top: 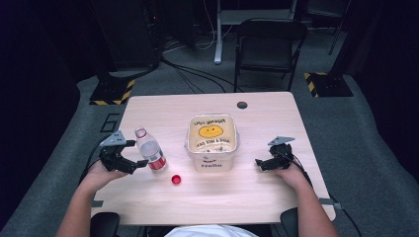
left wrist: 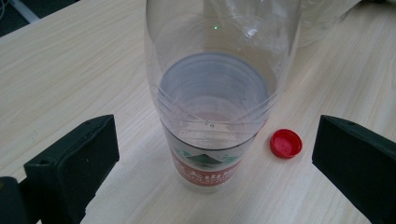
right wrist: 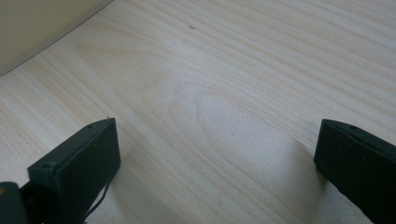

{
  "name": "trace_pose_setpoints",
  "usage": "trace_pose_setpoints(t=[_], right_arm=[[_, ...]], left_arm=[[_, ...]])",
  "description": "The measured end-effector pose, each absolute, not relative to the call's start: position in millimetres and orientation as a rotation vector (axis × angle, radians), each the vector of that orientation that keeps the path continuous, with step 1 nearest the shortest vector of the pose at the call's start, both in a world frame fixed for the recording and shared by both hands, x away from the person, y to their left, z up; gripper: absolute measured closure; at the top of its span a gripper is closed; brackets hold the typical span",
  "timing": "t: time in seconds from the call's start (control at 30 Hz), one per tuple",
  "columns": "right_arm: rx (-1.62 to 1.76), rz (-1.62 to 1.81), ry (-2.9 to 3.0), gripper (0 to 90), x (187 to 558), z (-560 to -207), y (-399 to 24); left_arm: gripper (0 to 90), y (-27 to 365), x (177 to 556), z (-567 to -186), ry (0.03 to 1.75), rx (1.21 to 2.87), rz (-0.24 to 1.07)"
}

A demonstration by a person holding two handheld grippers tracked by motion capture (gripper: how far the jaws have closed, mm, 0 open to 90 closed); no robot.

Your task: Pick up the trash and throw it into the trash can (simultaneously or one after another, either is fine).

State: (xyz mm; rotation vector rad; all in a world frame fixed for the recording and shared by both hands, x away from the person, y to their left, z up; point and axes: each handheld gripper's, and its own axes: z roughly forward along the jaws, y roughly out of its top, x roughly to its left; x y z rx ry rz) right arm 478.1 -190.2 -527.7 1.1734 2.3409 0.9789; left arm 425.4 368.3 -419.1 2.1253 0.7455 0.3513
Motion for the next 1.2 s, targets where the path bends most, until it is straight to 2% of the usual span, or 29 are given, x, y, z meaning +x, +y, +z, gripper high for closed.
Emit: trace_pose_setpoints(t=[0.3, 0.87, 1.1, 1.2], right_arm=[[1.173, 0.979, 2.341, 0.0, 478.2, -527.7, -190.1], [1.17, 0.979, 2.341, 0.0, 478.3, -527.8, -190.2], [1.18, 0.978, 2.34, 0.0, 478.0, -527.7, -189.6], [1.18, 0.978, 2.341, 0.0, 478.0, -527.7, -189.6]], left_arm=[[0.3, 363.5, 429.5, -417.5, 0.739, 2.082, 0.361], [2.7, 348.5, 438.2, -417.0, 0.72, 2.111, 0.362], [7.6, 345.3, 440.2, -418.3, 0.718, 2.093, 0.371], [16.0, 347.1, 440.4, -416.6, 0.704, 2.098, 0.358]])
